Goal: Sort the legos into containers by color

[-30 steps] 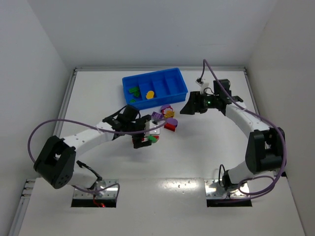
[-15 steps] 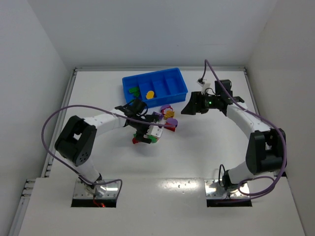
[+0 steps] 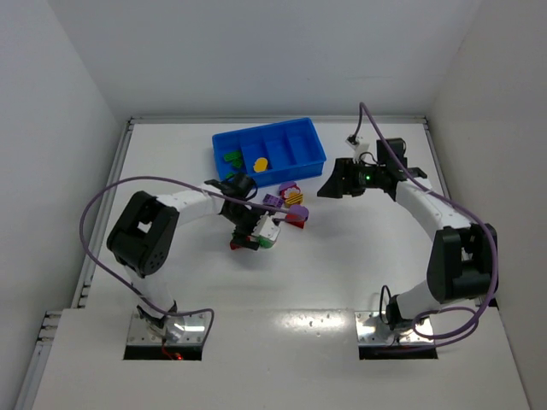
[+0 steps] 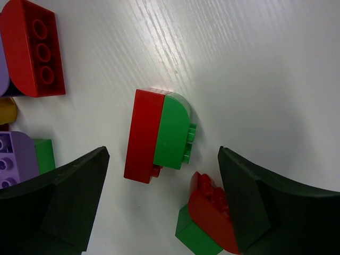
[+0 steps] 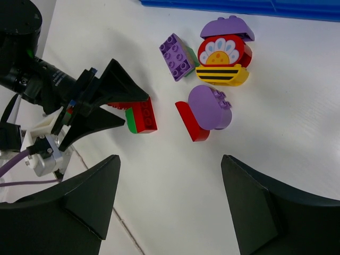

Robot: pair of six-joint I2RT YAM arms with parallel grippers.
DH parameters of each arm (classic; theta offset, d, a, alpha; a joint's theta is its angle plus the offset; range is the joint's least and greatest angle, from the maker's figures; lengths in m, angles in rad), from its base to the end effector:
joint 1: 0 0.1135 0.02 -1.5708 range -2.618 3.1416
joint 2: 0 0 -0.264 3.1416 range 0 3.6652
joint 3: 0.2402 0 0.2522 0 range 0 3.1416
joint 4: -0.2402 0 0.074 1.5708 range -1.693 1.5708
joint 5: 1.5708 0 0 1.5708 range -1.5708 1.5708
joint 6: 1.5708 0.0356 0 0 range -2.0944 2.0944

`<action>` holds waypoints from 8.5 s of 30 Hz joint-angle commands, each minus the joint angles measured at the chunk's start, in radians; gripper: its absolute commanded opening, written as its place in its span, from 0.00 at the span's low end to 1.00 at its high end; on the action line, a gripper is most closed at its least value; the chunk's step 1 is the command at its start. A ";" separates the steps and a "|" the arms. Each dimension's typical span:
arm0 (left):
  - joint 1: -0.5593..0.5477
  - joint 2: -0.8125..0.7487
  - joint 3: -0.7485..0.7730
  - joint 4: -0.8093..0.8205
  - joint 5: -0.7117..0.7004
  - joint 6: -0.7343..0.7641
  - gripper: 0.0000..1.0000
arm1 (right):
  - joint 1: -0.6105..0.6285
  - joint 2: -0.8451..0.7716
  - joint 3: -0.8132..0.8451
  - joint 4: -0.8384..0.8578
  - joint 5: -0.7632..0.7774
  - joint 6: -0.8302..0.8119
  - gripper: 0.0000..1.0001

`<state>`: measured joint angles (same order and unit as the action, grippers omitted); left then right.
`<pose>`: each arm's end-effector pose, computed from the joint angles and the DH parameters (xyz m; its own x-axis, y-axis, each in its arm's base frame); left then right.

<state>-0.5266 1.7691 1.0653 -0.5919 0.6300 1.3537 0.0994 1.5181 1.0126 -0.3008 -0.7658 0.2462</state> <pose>0.2709 -0.1817 0.1606 0.3525 0.7078 -0.6122 0.9298 -0.3392 0.1431 0.3144 0.0562 0.2391 -0.8303 0.0938 -0.5494 -0.3573 0.6669 0.6539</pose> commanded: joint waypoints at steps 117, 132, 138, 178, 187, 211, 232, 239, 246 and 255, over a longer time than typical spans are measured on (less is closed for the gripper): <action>-0.099 -0.355 0.042 0.326 0.059 -0.390 0.62 | 0.227 0.195 0.158 0.169 -0.429 0.166 0.00; 0.143 -0.425 0.010 0.564 0.157 -1.474 0.96 | 0.137 0.185 0.248 0.403 -0.336 0.341 0.00; 0.257 -0.209 0.146 0.624 0.523 -1.796 0.91 | 0.137 0.220 0.317 0.518 -0.336 0.441 0.00; 0.269 -0.045 0.059 1.460 0.540 -2.385 0.63 | 0.195 0.271 0.307 0.750 -0.354 0.736 0.00; 0.278 -0.045 0.048 1.426 0.540 -2.355 0.63 | 0.195 0.240 0.296 0.750 -0.363 0.726 0.00; 0.269 -0.026 0.048 1.587 0.577 -2.472 0.38 | 0.241 0.301 0.343 0.732 -0.353 0.679 0.00; 0.278 -0.175 -0.025 1.068 0.567 -2.035 0.19 | 0.135 0.332 0.469 0.677 -0.285 0.622 0.00; 0.301 -0.241 -0.045 0.884 0.513 -1.851 0.19 | 0.086 0.314 0.469 0.634 -0.276 0.576 0.00; 0.332 -0.295 0.088 0.554 -0.248 -1.598 0.13 | 0.068 0.235 0.437 0.329 -0.152 0.265 0.00; 0.290 0.038 0.453 0.305 -0.567 -1.562 0.09 | 0.068 0.174 0.405 0.167 0.042 0.116 0.00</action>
<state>-0.2127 1.7531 1.4796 -0.1638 0.2165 -0.2432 0.1703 1.7264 1.4193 -0.0902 -0.7998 0.4473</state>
